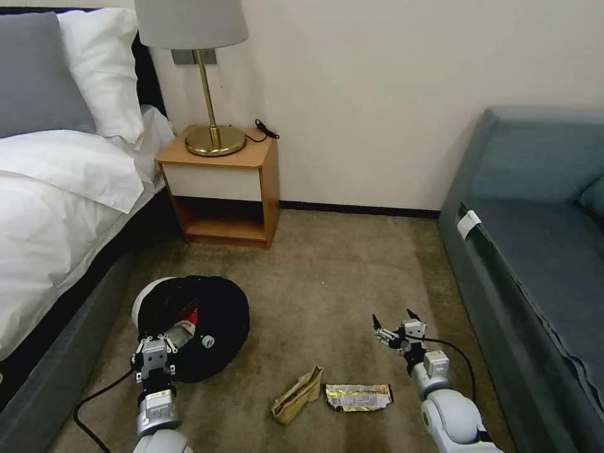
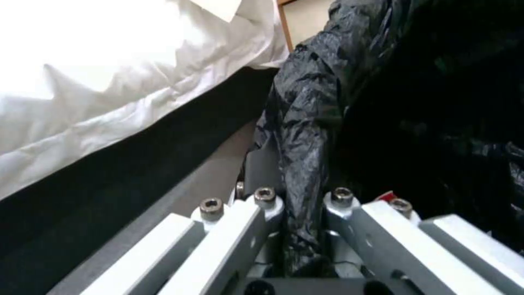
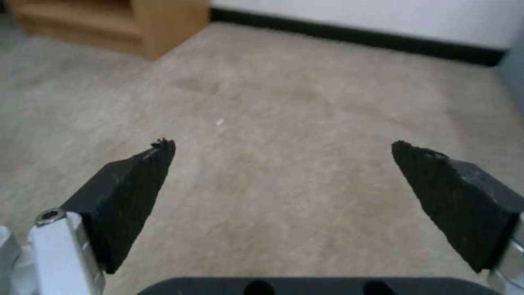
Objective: Pick up the trash bin, then pick up the garbage on the floor and place it into the trash bin.
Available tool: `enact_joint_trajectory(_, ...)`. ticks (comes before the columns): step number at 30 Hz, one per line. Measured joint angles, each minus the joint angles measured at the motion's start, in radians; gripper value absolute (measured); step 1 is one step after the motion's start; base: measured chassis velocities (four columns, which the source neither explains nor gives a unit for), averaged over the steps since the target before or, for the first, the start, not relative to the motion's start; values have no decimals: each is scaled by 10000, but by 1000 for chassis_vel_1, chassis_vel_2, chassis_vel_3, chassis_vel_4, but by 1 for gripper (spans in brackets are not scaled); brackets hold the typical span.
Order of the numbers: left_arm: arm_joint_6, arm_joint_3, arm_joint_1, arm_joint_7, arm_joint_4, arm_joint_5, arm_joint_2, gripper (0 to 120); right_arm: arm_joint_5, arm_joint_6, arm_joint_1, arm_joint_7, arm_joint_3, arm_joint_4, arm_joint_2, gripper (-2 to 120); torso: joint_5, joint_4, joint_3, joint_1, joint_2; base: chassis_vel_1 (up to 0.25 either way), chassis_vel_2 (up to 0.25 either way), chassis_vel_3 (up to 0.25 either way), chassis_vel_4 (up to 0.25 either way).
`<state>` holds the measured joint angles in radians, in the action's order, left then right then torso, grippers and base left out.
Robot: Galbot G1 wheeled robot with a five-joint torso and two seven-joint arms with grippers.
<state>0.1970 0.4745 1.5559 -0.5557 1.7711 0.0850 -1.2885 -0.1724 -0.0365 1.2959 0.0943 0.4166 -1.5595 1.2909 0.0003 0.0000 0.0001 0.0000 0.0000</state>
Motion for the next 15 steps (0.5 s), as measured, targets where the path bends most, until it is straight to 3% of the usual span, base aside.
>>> enact_joint_trajectory(6,-32,81,-1,236,-88,-178,70,2,-865,-1127,-738,419,-1198,85,-1090,100,0,1,0,0,0,0,0,0,0)
enact_joint_trajectory(9,-101,79,-23,388,-234,-289,85,2,-1756,-2009,-1398,650,-2239,106,-2080,100,-4,1,0,0,0,0,0,0,0)
enact_joint_trajectory(15,-143,45,-88,519,-476,-382,239,2,-2209,-2767,-1991,1048,-3651,52,-2907,100,-4,1,0,0,0,0,0,0,0)
